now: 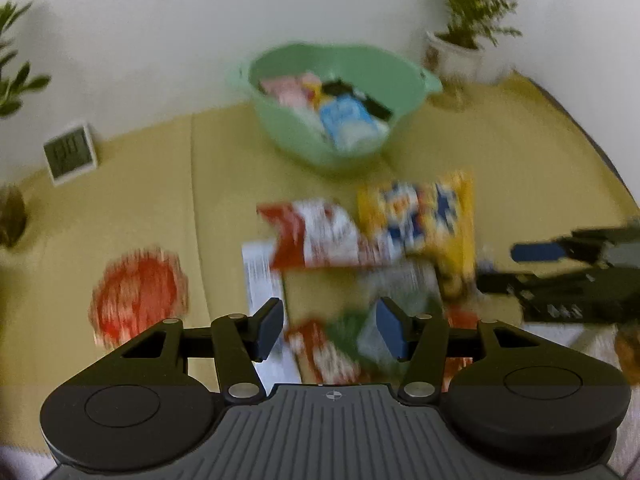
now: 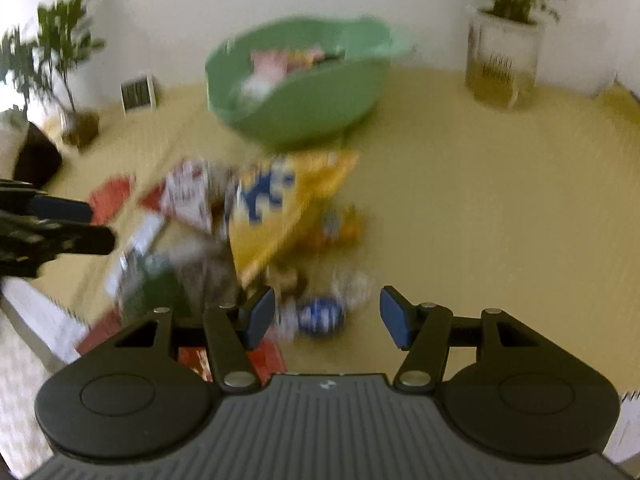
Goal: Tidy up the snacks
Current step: 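Grasp a red candy packet with the left tool while the right tool grasps a blue foil chocolate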
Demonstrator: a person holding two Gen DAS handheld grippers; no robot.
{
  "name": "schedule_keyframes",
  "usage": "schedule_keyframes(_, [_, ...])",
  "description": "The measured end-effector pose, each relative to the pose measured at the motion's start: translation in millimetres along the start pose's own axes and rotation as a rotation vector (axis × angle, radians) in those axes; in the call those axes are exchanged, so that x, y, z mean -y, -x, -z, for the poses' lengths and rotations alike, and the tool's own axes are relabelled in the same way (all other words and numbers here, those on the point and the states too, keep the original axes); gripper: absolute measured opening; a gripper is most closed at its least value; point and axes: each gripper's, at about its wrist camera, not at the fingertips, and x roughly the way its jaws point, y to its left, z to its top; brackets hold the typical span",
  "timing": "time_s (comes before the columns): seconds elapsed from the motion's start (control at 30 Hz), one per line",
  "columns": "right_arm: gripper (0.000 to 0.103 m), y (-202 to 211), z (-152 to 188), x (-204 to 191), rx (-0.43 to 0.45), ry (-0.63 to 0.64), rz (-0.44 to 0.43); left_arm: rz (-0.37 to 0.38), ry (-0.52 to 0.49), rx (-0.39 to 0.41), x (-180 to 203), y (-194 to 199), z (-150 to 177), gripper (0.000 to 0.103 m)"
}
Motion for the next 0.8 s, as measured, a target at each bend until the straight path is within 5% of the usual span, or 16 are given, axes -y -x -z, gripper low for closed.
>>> schedule_keyframes(0.17, [0.064,-14,4,-8,-0.041,0.004,0.019,0.073,-0.01,-0.051,11,3,37,0.103])
schedule_keyframes(0.23, [0.043,-16,3,-9,-0.043,0.007,0.022,0.093,-0.031,-0.063,19,1,46,0.103])
schedule_keyframes(0.8, [0.042,18,34,19,-0.053,-0.019,0.094,0.166,-0.119,-0.137,82,-42,44,0.103])
